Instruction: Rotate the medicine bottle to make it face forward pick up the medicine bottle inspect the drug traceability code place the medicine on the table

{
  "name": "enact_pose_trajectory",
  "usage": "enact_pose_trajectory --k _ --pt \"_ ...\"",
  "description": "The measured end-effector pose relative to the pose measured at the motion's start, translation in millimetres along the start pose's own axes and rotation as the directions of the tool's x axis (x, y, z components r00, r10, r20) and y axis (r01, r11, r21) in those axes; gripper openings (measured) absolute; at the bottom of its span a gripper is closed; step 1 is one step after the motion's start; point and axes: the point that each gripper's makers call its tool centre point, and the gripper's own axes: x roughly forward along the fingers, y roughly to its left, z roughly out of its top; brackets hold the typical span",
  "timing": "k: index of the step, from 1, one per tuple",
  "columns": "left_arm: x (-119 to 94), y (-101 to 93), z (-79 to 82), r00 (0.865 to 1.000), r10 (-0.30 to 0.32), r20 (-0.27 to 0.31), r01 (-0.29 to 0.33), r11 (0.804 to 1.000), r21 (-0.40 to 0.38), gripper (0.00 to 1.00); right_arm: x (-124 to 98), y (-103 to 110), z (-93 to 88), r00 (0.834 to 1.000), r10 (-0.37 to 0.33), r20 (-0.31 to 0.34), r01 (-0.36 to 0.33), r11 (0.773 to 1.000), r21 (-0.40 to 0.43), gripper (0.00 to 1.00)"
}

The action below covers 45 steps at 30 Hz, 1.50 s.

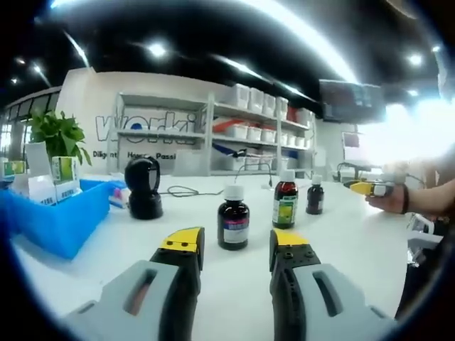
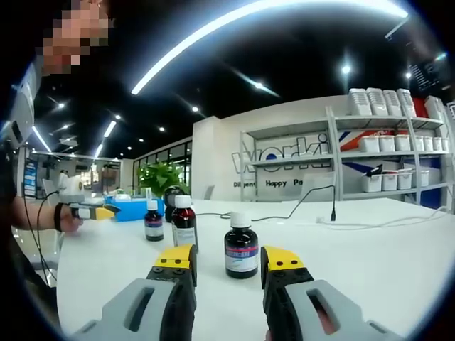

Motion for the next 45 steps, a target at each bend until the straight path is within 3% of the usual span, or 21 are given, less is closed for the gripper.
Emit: enact_pose_trajectory --k 5,11,20,26,31,38,45 --pt "0 4.0 -9.4 1.0 -0.006 0.005 0.006 1.0 -0.026 0.27 -1 -1 0.6 1.0 -0.001 0.001 0.001 1.0 0.007 0.31" --pt "-1 1.8 -7.1 1.0 -0.002 0.017 0.002 1.0 -0.016 0.23 -2 4 8.1 1.0 0.014 0.006 -0.015 0.999 0.041 0.3" --pt "-2 8.2 -4.4 0.999 0.021 0.037 -0.02 0.999 -0.029 0.25 10 32 54.9 0.998 0.05 0.03 -0.051 0.998 0.046 0.3" --pt "-2 6.8 -5.1 0.999 0.017 0.033 -0.016 1.0 -0.022 0.25 28 61 73.5 0.997 0.08 0.022 -0.081 0.996 0.038 0.3" --pt "-2 6.5 -5.0 0.999 0.015 0.034 -0.014 1.0 -0.025 0.25 47 93 73.6 0.994 0.111 0.013 -0.112 0.992 0.054 0.3" --pt "-2 3.6 -3.7 0.999 0.002 0.041 -0.002 1.0 -0.018 0.25 68 118 65.7 0.993 0.115 -0.01 -0.114 0.99 0.087 0.28" --pt "-3 3.0 -2.7 0.999 0.0 0.048 0.001 1.0 -0.016 0.25 87 155 55.6 0.989 0.146 -0.032 -0.144 0.987 0.069 0.28"
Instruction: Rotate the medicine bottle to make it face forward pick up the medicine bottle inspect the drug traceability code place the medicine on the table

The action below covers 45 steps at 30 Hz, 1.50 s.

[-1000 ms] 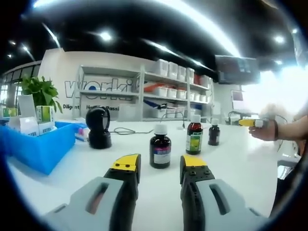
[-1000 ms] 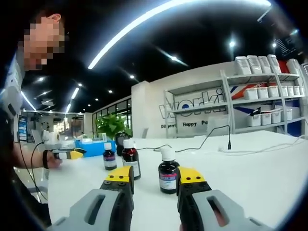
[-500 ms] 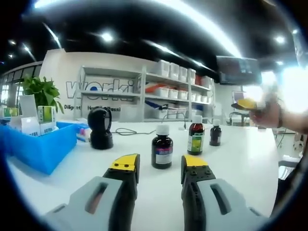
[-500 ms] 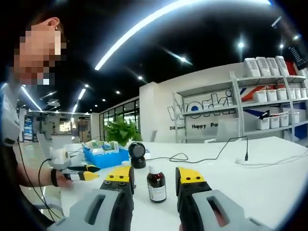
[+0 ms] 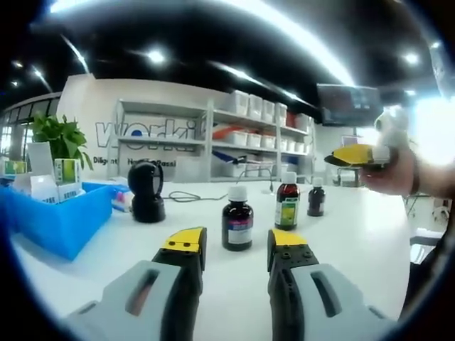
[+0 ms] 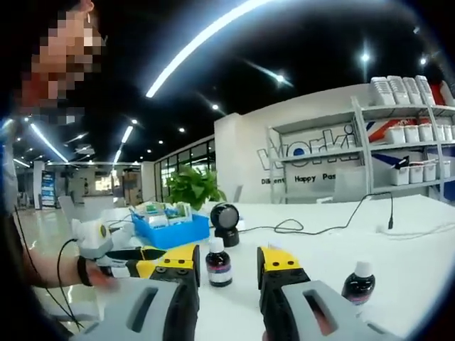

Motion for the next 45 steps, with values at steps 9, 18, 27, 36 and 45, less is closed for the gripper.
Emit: enact_pose_trajectory --k 9,18,27,36,45 --pt "-2 8.4 2.2 1.0 0.013 -0.003 -0.013 1.0 -0.025 0.28 28 11 -19.3 0.998 -0.047 -0.041 0.048 0.999 0.022 0.29" --pt "-4 1.6 0.7 0.999 -0.039 -0.038 0.039 0.999 -0.005 0.29 49 26 -26.2 0.995 -0.078 -0.064 0.077 0.997 -0.01 0.29" --pt "-22 20.2 0.6 0.996 -0.086 -0.038 0.087 0.996 0.017 0.29 68 30 -36.5 0.989 -0.125 -0.081 0.123 0.992 -0.04 0.3" --pt "-23 18.6 -0.3 0.993 -0.12 -0.022 0.12 0.993 -0.007 0.29 85 31 -51.8 0.977 -0.178 -0.114 0.171 0.983 -0.073 0.32" --pt "-26 14.2 0.9 0.992 -0.127 -0.011 0.127 0.992 0.006 0.28 102 22 -69.5 0.946 -0.303 -0.111 0.299 0.953 -0.048 0.31"
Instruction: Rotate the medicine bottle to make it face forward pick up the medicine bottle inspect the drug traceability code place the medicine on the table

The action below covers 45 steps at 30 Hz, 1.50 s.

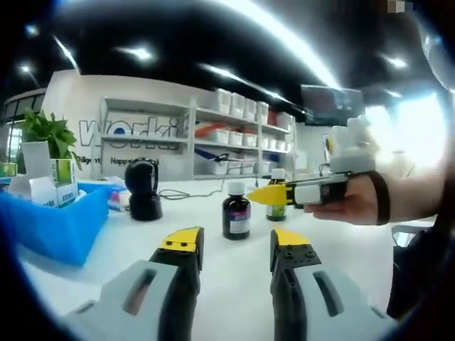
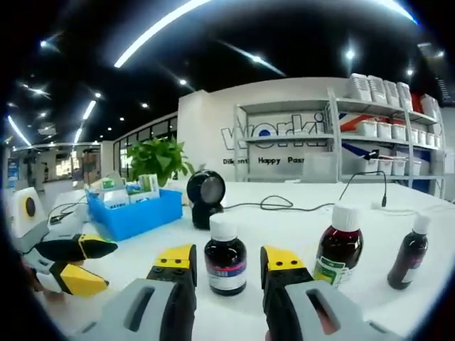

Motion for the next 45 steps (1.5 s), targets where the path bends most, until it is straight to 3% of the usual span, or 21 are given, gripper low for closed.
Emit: enact_pose_trajectory --k 9,21,31,38,42,45 --pt "1 0.9 1.1 1.0 0.003 0.005 -0.003 1.0 0.007 0.28 20 4 -11.0 0.997 -0.072 -0.003 0.072 0.997 -0.021 0.35" --pt "0 0.8 -0.6 1.0 0.0 -0.002 0.0 1.0 0.026 0.28 37 1 -27.8 0.994 -0.096 -0.043 0.094 0.994 -0.049 0.32" --pt "1 0.2 -2.0 1.0 -0.002 -0.008 0.003 0.999 0.034 0.28 43 -2 -27.6 0.994 -0.101 -0.046 0.098 0.992 -0.075 0.3" --pt "1 0.9 -2.5 1.0 -0.001 -0.01 0.002 0.999 0.037 0.28 41 0 -26.1 0.999 -0.016 -0.04 0.012 0.994 -0.108 0.29" --pt "1 0.6 -2.9 1.0 -0.002 -0.012 0.002 0.999 0.04 0.28 37 10 -24.4 0.992 0.121 -0.032 -0.125 0.973 -0.192 0.28" --pt "1 -0.2 -3.2 1.0 -0.003 -0.014 0.003 0.999 0.042 0.28 33 7 -26.2 0.983 0.176 -0.048 -0.181 0.975 -0.126 0.28"
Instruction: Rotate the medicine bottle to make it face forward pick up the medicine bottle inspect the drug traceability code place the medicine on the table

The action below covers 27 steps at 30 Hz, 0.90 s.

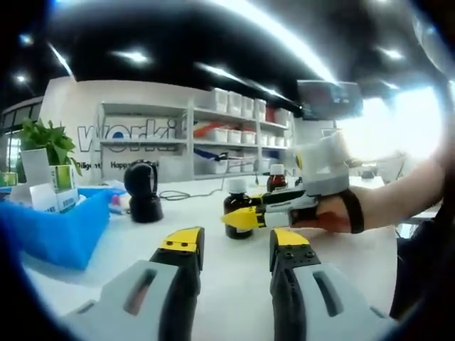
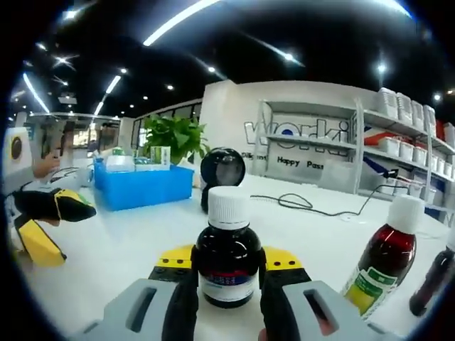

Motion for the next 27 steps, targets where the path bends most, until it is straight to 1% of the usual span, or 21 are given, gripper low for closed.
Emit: enact_pose_trajectory --k 1,3,6,8,10,12,15,17,19,21,23,27 --pt "0.2 -0.3 0.0 1.0 0.0 -0.001 0.0 1.0 0.001 0.28 -0.6 -2.7 -1.1 1.0 0.009 -0.006 -0.009 1.0 0.018 0.28" --pt "0.4 -0.3 -0.2 1.0 0.003 -0.002 -0.003 1.0 0.002 0.28 0.8 -3.1 -1.9 0.999 0.055 0.001 -0.055 0.998 0.029 0.29" --pt "0.8 0.4 -0.7 1.0 0.007 -0.004 -0.007 1.0 0.002 0.28 0.3 -4.5 -2.9 0.997 0.081 0.008 -0.081 0.996 0.027 0.29" --pt "1.3 0.1 -1.3 1.0 0.008 -0.008 -0.008 1.0 0.004 0.28 1.2 -1.6 -2.6 0.997 0.083 0.006 -0.083 0.996 0.026 0.29" --pt "1.8 0.4 -1.9 1.0 0.009 -0.011 -0.009 1.0 0.006 0.28 1.6 -1.1 -3.4 0.997 0.074 -0.001 -0.074 0.997 0.038 0.29" --pt "2.0 0.5 -2.2 1.0 0.01 -0.013 -0.01 1.0 0.006 0.28 1.6 -1.3 -4.8 0.998 0.056 -0.008 -0.055 0.996 0.072 0.29" --pt "2.0 0.1 -2.4 1.0 0.011 -0.015 -0.011 1.0 0.007 0.28 2.8 -2.4 -4.5 1.0 0.03 -0.01 -0.029 0.999 0.039 0.31" --pt "2.3 -0.1 -2.8 1.0 0.01 -0.016 -0.01 1.0 0.008 0.28 0.2 -2.8 -5.0 1.0 0.015 -0.016 -0.014 0.999 0.036 0.31" --pt "2.5 -0.4 -2.9 1.0 0.009 -0.017 -0.008 1.0 0.009 0.28 2.7 -0.4 -5.0 1.0 0.005 -0.022 -0.005 0.999 0.036 0.31" --pt "2.6 -0.4 -2.9 1.0 0.008 -0.017 -0.008 1.0 0.01 0.28 1.9 -4.1 -6.1 0.999 -0.016 -0.028 0.017 0.999 0.034 0.32" --pt "2.5 -0.5 -2.6 1.0 0.009 -0.015 -0.009 1.0 0.011 0.28 -0.3 -2.7 -6.2 0.999 -0.026 -0.031 0.027 0.999 0.037 0.29" --pt "2.2 -1.4 -2.1 1.0 0.009 -0.014 -0.009 1.0 0.014 0.27 0.2 -3.1 -6.0 0.998 -0.056 -0.029 0.057 0.998 0.035 0.28"
